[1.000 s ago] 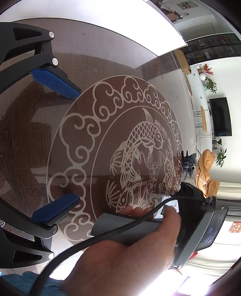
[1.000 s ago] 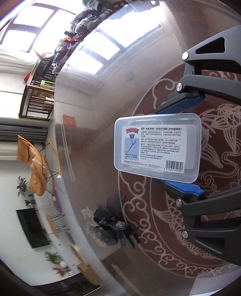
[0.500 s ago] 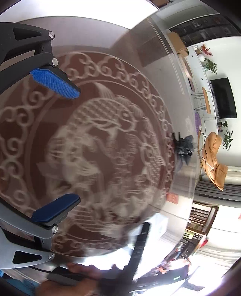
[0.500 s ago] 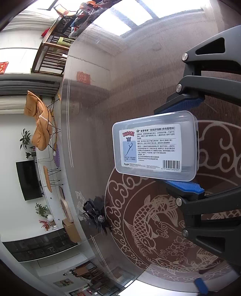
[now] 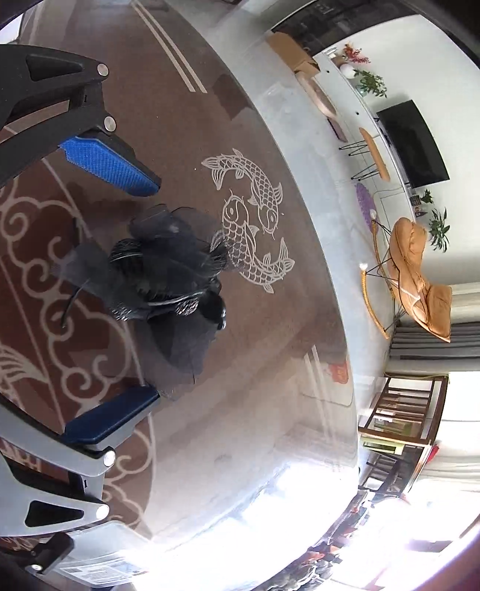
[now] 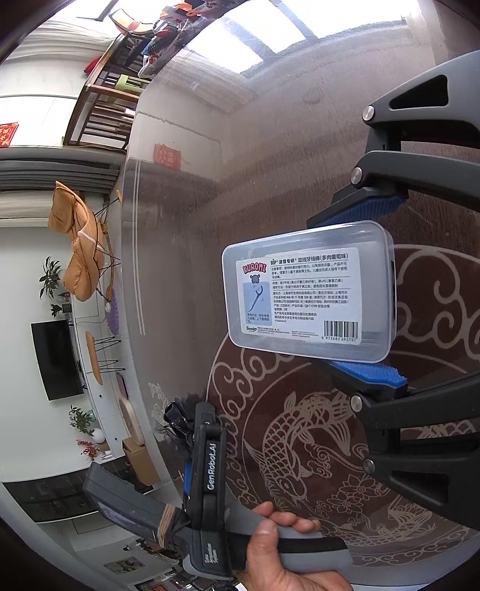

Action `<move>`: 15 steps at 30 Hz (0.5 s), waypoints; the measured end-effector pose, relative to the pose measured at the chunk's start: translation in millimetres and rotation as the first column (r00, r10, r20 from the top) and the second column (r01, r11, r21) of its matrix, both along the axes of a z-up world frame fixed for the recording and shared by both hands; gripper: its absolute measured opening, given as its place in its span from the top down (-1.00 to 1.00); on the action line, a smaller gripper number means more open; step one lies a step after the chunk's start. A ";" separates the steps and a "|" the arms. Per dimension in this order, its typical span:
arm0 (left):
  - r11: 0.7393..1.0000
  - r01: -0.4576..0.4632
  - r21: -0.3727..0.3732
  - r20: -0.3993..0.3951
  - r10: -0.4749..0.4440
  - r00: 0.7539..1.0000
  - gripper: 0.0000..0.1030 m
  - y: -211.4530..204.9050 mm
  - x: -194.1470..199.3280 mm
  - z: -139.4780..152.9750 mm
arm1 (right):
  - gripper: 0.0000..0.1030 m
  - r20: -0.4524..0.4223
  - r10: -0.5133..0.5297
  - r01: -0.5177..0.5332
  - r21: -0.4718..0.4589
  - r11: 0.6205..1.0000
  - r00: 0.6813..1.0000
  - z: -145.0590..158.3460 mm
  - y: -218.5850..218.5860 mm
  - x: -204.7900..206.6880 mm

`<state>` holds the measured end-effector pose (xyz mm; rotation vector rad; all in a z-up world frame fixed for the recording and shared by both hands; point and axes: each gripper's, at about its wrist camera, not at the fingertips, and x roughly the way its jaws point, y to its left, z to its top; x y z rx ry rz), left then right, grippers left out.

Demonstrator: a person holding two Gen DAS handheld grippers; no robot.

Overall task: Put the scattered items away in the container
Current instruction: 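Grasp the black mesh hair accessory with the left tool while the right holds the box, then lift the hair accessory and box and carry them toward the container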

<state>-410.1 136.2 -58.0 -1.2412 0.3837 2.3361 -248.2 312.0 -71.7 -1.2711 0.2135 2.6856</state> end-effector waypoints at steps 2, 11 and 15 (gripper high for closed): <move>0.999 -0.008 0.032 -0.010 0.009 1.000 -0.53 -2.0 -5.0 2.9 | -0.22 -0.001 0.000 0.000 -0.002 1.000 1.000 0.3 0.5 0.1; 0.990 -0.128 0.060 -0.003 0.129 0.992 0.30 -47.3 57.6 12.6 | -0.24 -0.016 0.005 -0.006 -0.039 0.999 1.000 2.7 5.4 3.3; 0.966 -0.245 0.081 0.021 0.244 0.969 0.30 -97.7 159.4 9.1 | -0.22 -0.034 0.113 -0.116 -0.079 0.990 0.993 3.1 -5.3 6.0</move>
